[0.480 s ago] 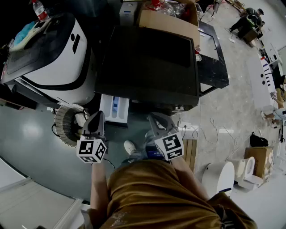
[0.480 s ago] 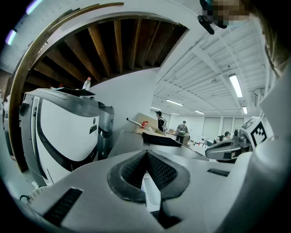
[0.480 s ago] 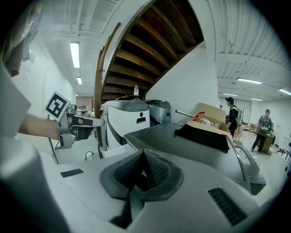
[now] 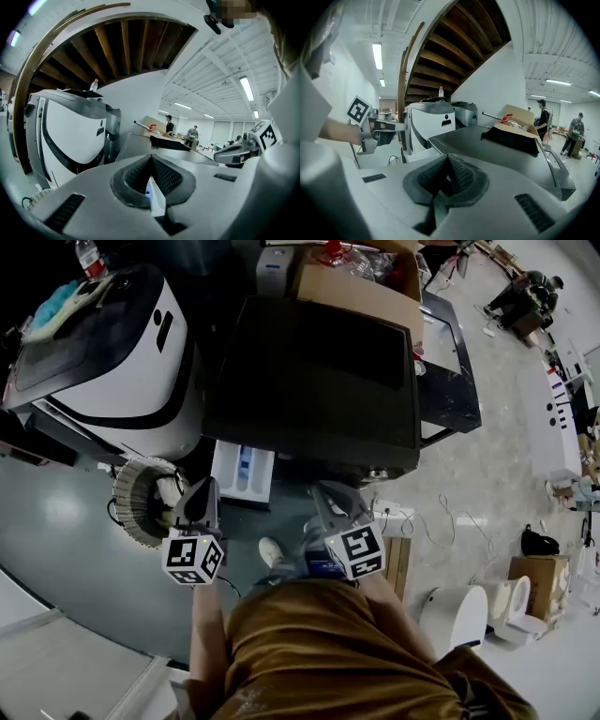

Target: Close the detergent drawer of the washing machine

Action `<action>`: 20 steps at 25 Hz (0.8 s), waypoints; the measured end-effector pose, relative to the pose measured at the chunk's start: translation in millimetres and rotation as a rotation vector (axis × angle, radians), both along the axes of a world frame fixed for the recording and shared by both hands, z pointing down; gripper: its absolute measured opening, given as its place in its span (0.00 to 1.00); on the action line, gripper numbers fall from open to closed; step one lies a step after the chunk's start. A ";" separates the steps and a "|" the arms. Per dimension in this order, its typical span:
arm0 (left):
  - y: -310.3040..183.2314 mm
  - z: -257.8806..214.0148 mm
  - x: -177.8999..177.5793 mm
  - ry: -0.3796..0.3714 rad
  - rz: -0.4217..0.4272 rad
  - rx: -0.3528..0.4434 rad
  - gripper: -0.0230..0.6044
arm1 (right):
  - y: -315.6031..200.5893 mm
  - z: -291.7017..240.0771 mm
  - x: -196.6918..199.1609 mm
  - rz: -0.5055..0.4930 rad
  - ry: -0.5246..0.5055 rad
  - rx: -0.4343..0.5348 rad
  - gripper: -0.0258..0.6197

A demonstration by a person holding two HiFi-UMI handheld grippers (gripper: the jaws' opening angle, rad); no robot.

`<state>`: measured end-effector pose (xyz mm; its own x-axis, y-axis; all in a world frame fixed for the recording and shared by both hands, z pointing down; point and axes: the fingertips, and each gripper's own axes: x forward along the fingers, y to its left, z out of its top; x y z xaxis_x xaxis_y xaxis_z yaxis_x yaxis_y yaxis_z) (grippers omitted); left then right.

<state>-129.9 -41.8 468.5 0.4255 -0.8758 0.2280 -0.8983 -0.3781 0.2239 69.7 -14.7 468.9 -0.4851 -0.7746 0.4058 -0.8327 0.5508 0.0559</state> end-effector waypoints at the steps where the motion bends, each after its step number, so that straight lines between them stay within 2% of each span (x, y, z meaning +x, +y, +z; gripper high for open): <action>1: 0.1 1.7 -0.8 -0.002 -0.002 -0.002 0.08 | -0.6 0.1 -0.7 0.000 -0.004 -0.003 0.06; 9: 1.9 16.7 -7.4 -0.024 -0.013 -0.021 0.08 | -0.7 12.2 -2.8 0.001 -0.002 -0.036 0.06; 13: 5.5 27.5 -6.9 -0.066 -0.005 -0.030 0.08 | -0.6 20.9 -2.4 -0.004 0.012 -0.053 0.06; 20: 15.7 51.6 -8.8 -0.083 -0.002 -0.077 0.10 | -1.3 28.7 -5.1 -0.023 0.022 -0.071 0.06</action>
<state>-138.7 -26.1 520.2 0.4007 -0.8552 0.3287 -0.9156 -0.3609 0.1770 64.6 -16.1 497.6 -0.4928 -0.7325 0.4697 -0.8189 0.5729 0.0342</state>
